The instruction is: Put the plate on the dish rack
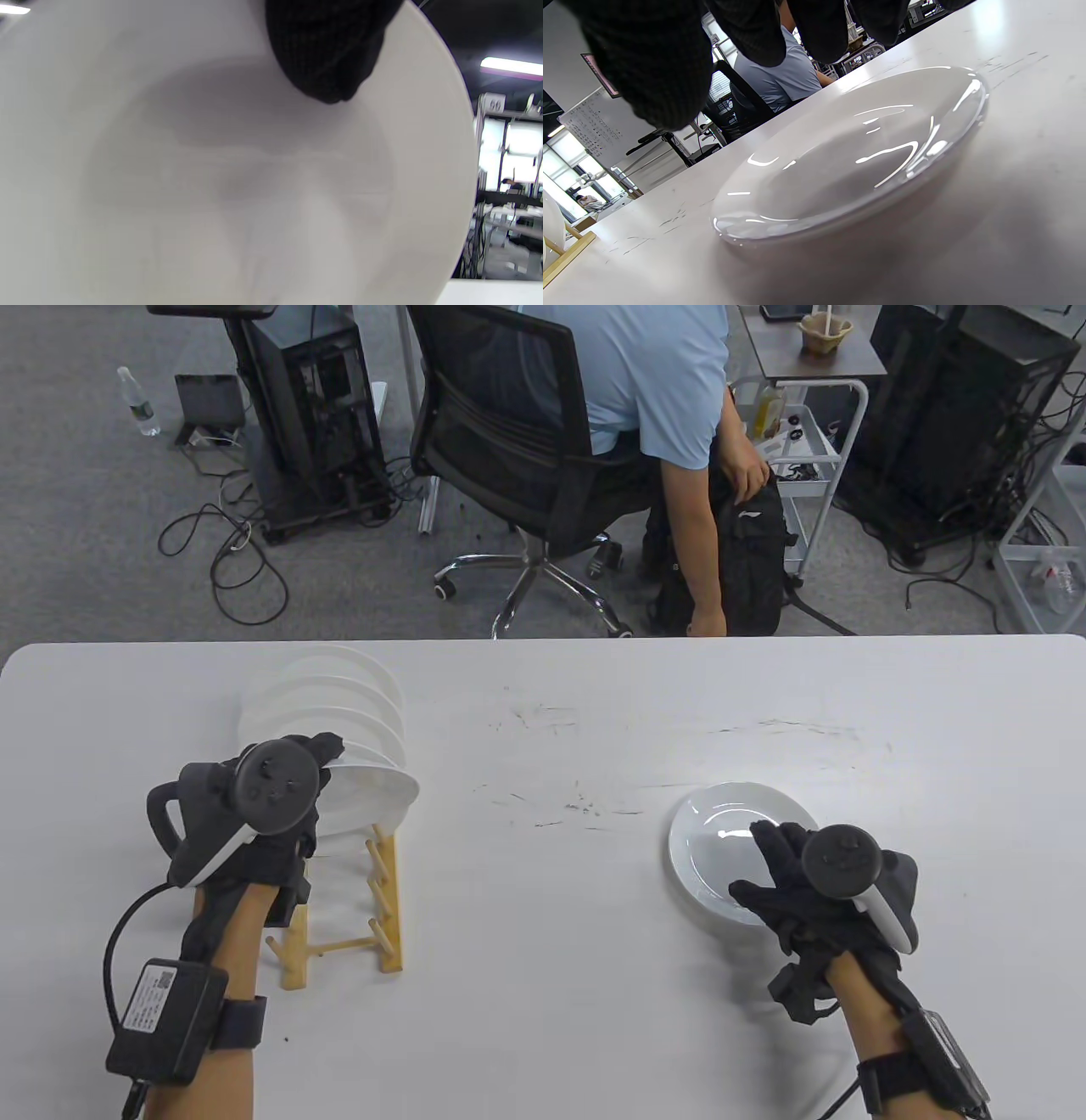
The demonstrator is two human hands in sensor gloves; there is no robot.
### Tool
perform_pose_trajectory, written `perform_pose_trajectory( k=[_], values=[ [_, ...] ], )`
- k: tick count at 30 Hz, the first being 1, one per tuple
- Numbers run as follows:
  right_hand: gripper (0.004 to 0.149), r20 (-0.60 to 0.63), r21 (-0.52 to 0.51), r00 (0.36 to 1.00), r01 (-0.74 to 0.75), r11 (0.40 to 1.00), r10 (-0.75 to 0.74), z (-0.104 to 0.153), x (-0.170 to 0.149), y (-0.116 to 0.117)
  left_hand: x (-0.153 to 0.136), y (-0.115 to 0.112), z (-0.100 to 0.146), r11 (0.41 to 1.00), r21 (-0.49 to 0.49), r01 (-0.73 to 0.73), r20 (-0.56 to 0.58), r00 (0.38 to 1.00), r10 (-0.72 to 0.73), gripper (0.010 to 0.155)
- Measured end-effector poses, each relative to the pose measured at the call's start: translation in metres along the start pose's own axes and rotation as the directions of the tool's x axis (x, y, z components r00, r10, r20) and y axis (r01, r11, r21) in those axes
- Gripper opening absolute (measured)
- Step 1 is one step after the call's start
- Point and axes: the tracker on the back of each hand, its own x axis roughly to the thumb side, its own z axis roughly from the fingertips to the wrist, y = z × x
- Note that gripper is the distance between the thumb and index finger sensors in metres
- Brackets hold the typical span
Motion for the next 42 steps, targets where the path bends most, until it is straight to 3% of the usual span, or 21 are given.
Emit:
perform_pose_trajectory(
  k=[9,16,25,30,38,42],
  values=[
    [0.079,-0.002,0.011,1.000,0.006,1.000,-0.006,0.000,0.000,0.001,-0.012,-0.039,-0.029,0.968,-0.247,0.034,-0.066,0.996,-0.052,0.044],
    [0.079,0.003,0.013,1.000,0.011,1.000,-0.011,0.000,0.000,0.001,-0.014,-0.063,-0.035,0.946,-0.309,0.098,-0.084,0.988,-0.130,0.046],
    [0.080,0.003,0.024,1.000,0.013,1.000,-0.013,0.000,0.000,0.002,-0.014,-0.045,-0.020,0.967,-0.247,0.064,-0.169,0.980,-0.107,0.055],
    [0.080,0.004,0.034,1.000,0.008,0.999,-0.008,0.000,0.001,0.003,0.006,-0.035,0.012,0.986,-0.129,-0.108,-0.180,0.980,0.084,0.066],
    [0.081,-0.003,0.066,1.000,-0.001,0.998,0.001,0.000,0.002,0.006,0.059,-0.053,0.057,0.947,-0.082,-0.310,-0.114,0.947,0.300,0.083],
    [0.081,-0.011,0.077,1.000,-0.005,0.997,0.006,0.001,0.003,0.007,0.080,-0.078,0.066,0.924,-0.080,-0.374,-0.033,0.928,0.372,0.084]
  ],
)
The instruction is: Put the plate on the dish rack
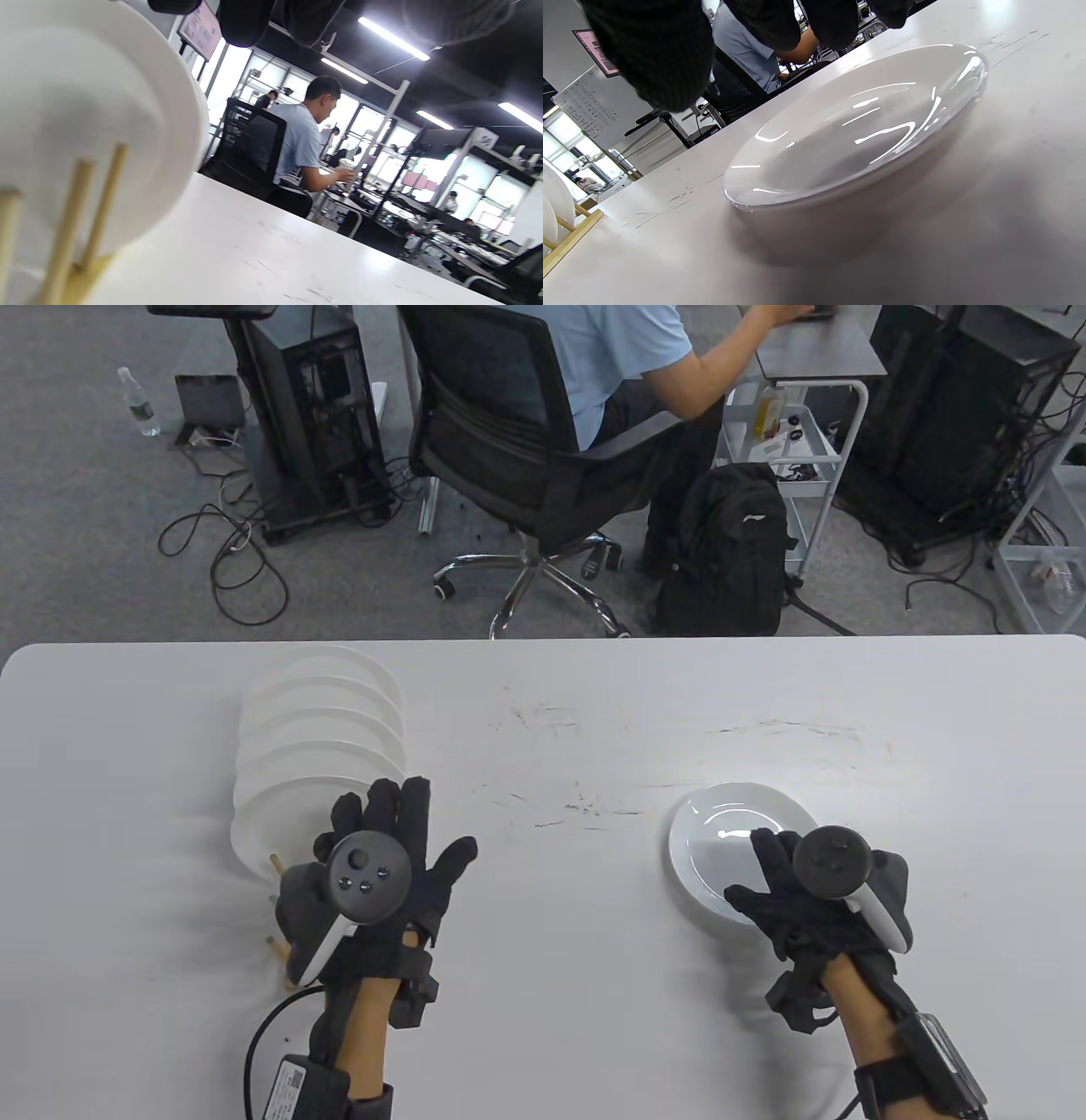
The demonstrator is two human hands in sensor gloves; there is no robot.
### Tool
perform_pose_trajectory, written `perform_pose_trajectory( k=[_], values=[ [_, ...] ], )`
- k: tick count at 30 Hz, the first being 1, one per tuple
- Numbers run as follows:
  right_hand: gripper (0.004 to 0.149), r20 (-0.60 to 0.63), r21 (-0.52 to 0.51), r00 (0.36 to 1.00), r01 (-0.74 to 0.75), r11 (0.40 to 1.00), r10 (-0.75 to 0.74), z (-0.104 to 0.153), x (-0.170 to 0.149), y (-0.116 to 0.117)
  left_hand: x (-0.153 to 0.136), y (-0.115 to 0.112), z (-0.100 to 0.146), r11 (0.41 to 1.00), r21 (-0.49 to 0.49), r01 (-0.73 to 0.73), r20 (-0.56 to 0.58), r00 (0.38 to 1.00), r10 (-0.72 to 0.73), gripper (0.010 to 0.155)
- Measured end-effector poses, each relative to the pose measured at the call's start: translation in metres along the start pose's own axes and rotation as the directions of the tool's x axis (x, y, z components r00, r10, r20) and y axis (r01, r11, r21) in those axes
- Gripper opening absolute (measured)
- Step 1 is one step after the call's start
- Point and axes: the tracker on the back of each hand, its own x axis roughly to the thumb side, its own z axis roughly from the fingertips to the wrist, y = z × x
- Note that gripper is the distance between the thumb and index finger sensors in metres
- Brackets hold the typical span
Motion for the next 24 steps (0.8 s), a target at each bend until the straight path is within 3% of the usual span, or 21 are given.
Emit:
perform_pose_trajectory(
  k=[5,12,17,24],
  values=[
    [0.081,-0.061,-0.021,0.998,-0.018,1.000,0.017,0.003,0.000,-0.006,-0.001,-0.031,-0.002,0.998,0.050,0.043,0.099,0.994,-0.048,0.083],
    [0.067,-0.251,-0.120,0.968,-0.040,0.992,0.008,-0.005,-0.024,-0.010,-0.004,-0.043,-0.002,0.999,0.011,0.048,0.135,0.990,-0.049,0.082],
    [0.083,-0.444,-0.071,0.885,-0.191,0.979,0.141,-0.015,-0.047,0.000,-0.002,-0.050,-0.003,0.998,-0.034,0.054,0.144,0.988,-0.049,0.082],
    [0.082,-0.501,-0.077,0.834,-0.309,0.948,0.231,-0.024,-0.049,0.011,0.000,-0.053,-0.004,0.996,-0.066,0.057,0.143,0.989,-0.047,0.082]
  ],
)
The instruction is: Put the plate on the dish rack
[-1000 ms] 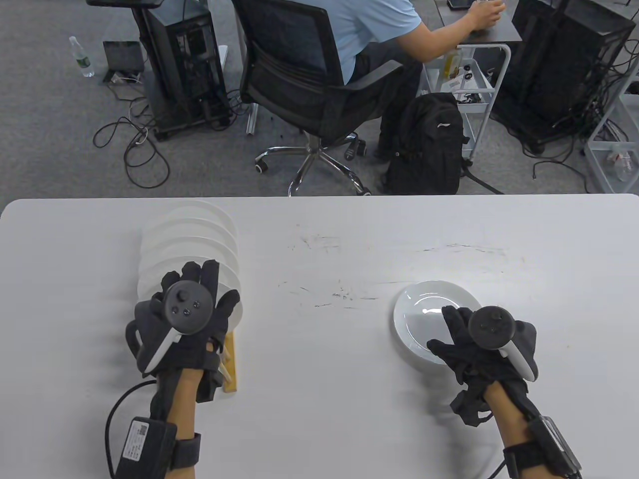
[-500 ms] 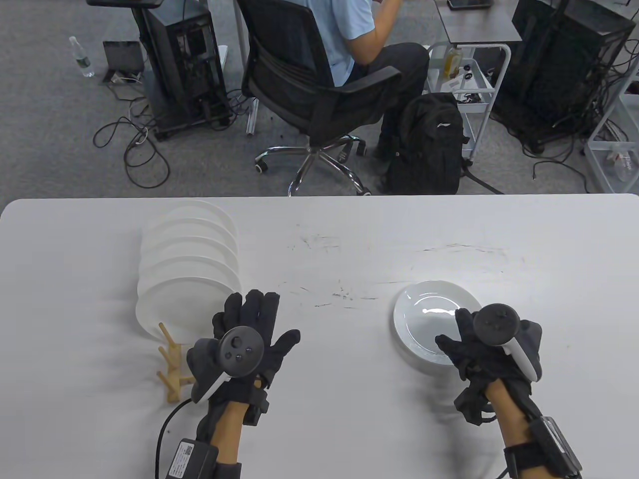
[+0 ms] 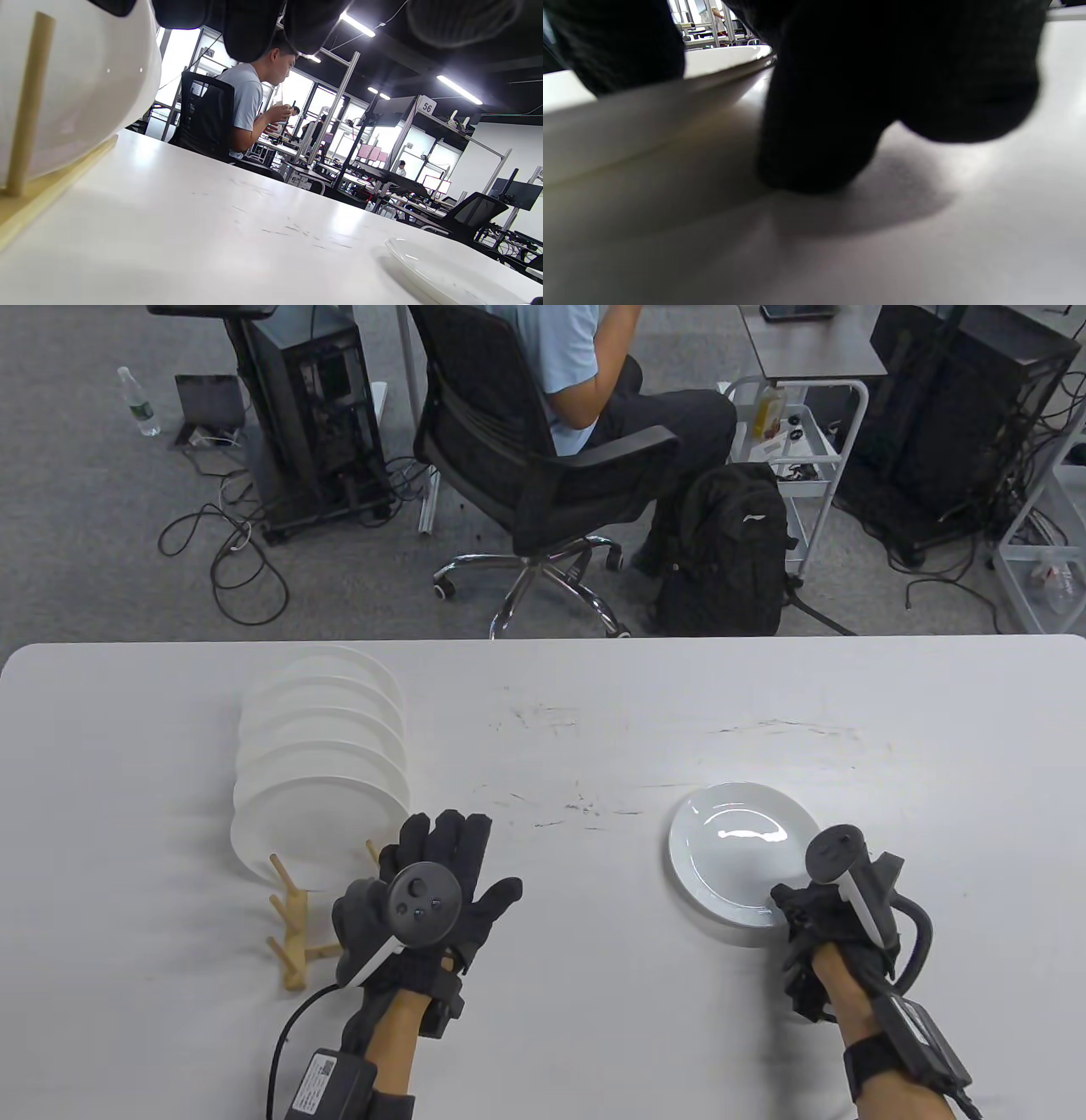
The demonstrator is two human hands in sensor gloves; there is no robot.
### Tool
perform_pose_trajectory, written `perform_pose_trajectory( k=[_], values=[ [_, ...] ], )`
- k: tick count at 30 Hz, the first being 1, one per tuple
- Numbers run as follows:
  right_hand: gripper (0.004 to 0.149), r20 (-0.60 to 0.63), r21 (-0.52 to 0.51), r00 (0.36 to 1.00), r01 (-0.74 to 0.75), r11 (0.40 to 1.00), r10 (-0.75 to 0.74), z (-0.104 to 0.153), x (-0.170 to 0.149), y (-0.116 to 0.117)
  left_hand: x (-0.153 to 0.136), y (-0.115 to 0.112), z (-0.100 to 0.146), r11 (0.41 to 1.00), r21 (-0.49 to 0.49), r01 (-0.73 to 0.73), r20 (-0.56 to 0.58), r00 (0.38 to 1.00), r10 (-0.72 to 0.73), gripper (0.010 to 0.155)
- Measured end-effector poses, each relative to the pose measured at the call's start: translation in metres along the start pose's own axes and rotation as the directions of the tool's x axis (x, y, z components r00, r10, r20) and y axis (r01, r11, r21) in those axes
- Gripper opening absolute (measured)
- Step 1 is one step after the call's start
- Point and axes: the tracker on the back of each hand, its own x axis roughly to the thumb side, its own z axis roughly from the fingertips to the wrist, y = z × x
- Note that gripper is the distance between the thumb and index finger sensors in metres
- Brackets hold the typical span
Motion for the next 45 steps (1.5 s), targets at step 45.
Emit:
perform_pose_trajectory(
  k=[45],
  values=[
    [0.057,0.100,0.633,0.164,0.751,0.190,-0.981,0.095,0.053,-0.030,0.027,-0.050,0.000,0.357,-0.316,-0.879,-0.188,0.427,0.885,0.066]
  ],
)
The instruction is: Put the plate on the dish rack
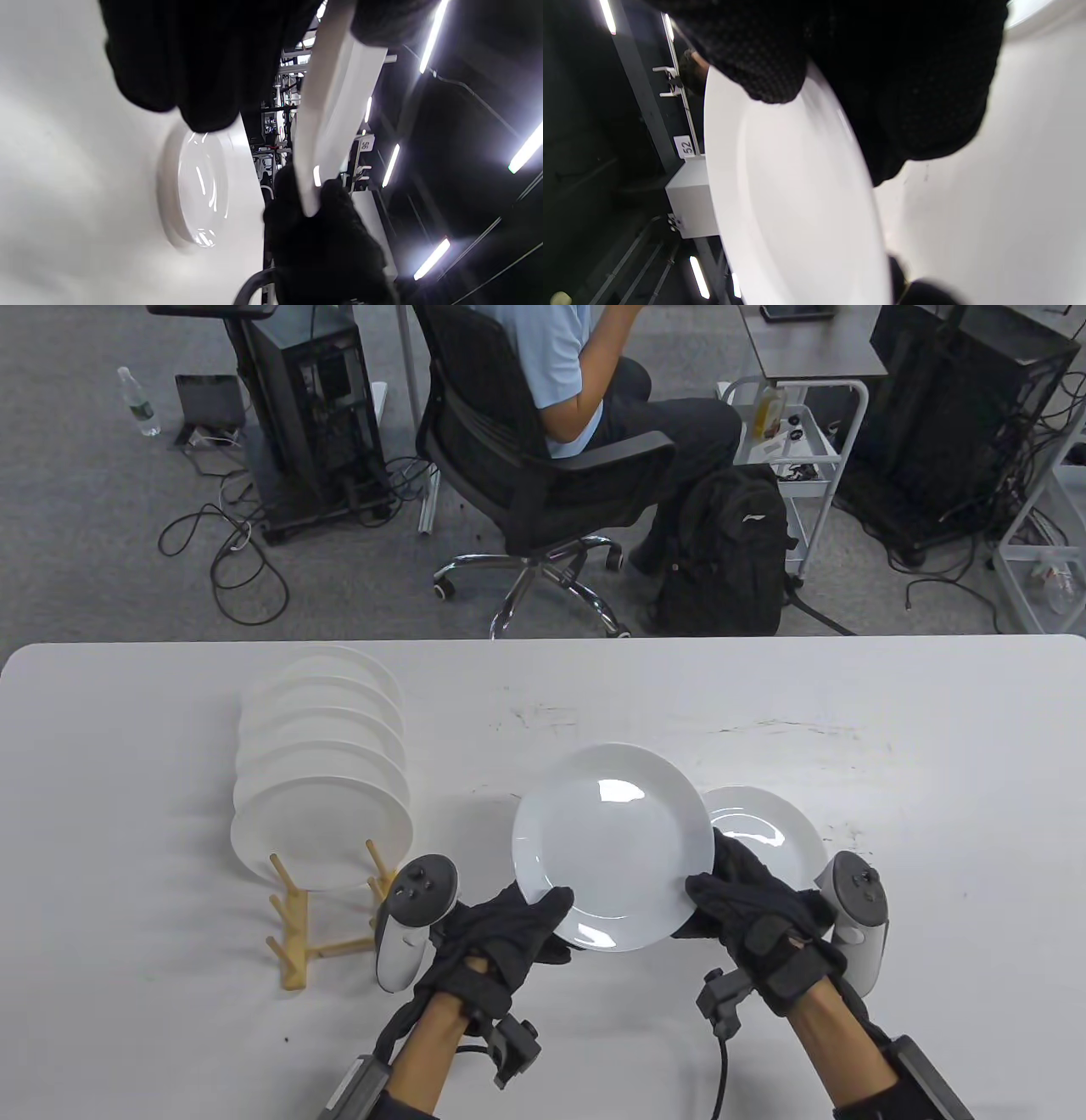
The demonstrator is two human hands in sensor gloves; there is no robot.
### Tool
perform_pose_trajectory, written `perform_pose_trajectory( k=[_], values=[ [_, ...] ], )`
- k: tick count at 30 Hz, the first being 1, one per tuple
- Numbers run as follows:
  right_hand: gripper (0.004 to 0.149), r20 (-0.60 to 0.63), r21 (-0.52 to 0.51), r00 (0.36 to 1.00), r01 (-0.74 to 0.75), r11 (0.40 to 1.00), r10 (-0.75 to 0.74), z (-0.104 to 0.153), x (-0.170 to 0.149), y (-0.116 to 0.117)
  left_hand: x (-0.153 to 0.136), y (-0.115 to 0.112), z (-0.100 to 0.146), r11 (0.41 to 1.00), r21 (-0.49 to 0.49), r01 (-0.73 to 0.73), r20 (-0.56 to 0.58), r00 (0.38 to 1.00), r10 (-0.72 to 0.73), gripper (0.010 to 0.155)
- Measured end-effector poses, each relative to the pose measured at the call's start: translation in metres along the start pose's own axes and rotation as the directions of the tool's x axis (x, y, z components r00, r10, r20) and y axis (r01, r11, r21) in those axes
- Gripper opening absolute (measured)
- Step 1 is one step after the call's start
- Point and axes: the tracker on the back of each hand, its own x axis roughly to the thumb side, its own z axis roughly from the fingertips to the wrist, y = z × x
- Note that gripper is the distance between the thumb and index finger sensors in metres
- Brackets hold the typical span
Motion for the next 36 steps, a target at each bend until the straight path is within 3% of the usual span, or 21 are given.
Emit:
perform_pose_trajectory(
  k=[2,4,6,8,10,15,18,19,22,24,26,29,32,36],
  values=[
    [0.055,0.009,0.048,0.999,-0.054,0.997,0.054,-0.001,0.002,0.001,0.000,0.002,0.003,0.996,0.047,-0.081,-0.011,0.997,0.082,0.059],
    [0.057,0.066,-0.029,0.990,-0.120,0.992,0.122,0.003,0.010,-0.003,0.010,0.009,0.007,0.985,0.152,-0.087,0.019,0.996,0.085,0.056],
    [0.058,0.108,-0.133,0.963,-0.231,0.964,0.245,0.007,0.020,-0.011,0.025,0.018,0.013,0.972,0.226,0.065,0.044,0.996,-0.077,0.055],
    [0.058,0.103,-0.207,0.901,-0.395,0.895,0.422,0.011,0.028,-0.021,0.046,0.025,0.021,0.931,0.312,0.189,0.057,0.974,-0.217,0.053],
    [0.059,0.066,-0.269,0.836,-0.511,0.816,0.545,0.010,0.030,-0.029,0.070,0.033,0.030,0.851,0.430,0.302,0.073,0.928,-0.366,0.052],
    [0.068,-0.055,-0.260,0.670,-0.725,0.638,0.740,0.002,0.022,-0.043,0.135,0.055,0.049,0.634,0.603,0.484,0.054,0.768,-0.638,0.048],
    [0.072,-0.103,-0.243,0.613,-0.779,0.577,0.784,-0.002,0.018,-0.047,0.168,0.065,0.058,0.483,0.662,0.573,0.005,0.640,-0.768,0.046],
    [0.073,-0.118,-0.239,0.611,-0.782,0.575,0.783,-0.004,0.016,-0.049,0.180,0.069,0.061,0.406,0.669,0.622,-0.040,0.576,-0.817,0.045],
    [0.074,-0.140,-0.223,0.630,-0.772,0.596,0.764,-0.006,0.012,-0.054,0.200,0.076,0.066,0.221,0.633,0.742,-0.151,0.397,-0.905,0.044],
    [0.074,-0.151,-0.223,0.635,-0.769,0.600,0.758,-0.007,0.011,-0.057,0.208,0.082,0.066,0.066,0.556,0.828,-0.251,0.244,-0.937,0.044],
    [0.073,-0.157,-0.221,0.637,-0.768,0.602,0.755,-0.007,0.011,-0.058,0.208,0.089,0.063,-0.040,0.452,0.891,-0.330,0.125,-0.936,0.044],
    [0.074,-0.158,-0.214,0.641,-0.765,0.607,0.751,-0.007,0.011,-0.058,0.199,0.099,0.059,-0.123,0.303,0.945,-0.406,0.012,-0.914,0.044],
    [0.073,-0.162,-0.203,0.635,-0.770,0.605,0.755,-0.008,0.011,-0.058,0.180,0.112,0.055,-0.170,0.188,0.967,-0.464,-0.065,-0.884,0.044],
    [0.073,-0.162,-0.189,0.631,-0.775,0.603,0.759,-0.008,0.010,-0.057,0.150,0.132,0.049,-0.141,0.092,0.986,-0.504,-0.076,-0.860,0.044]
  ],
)
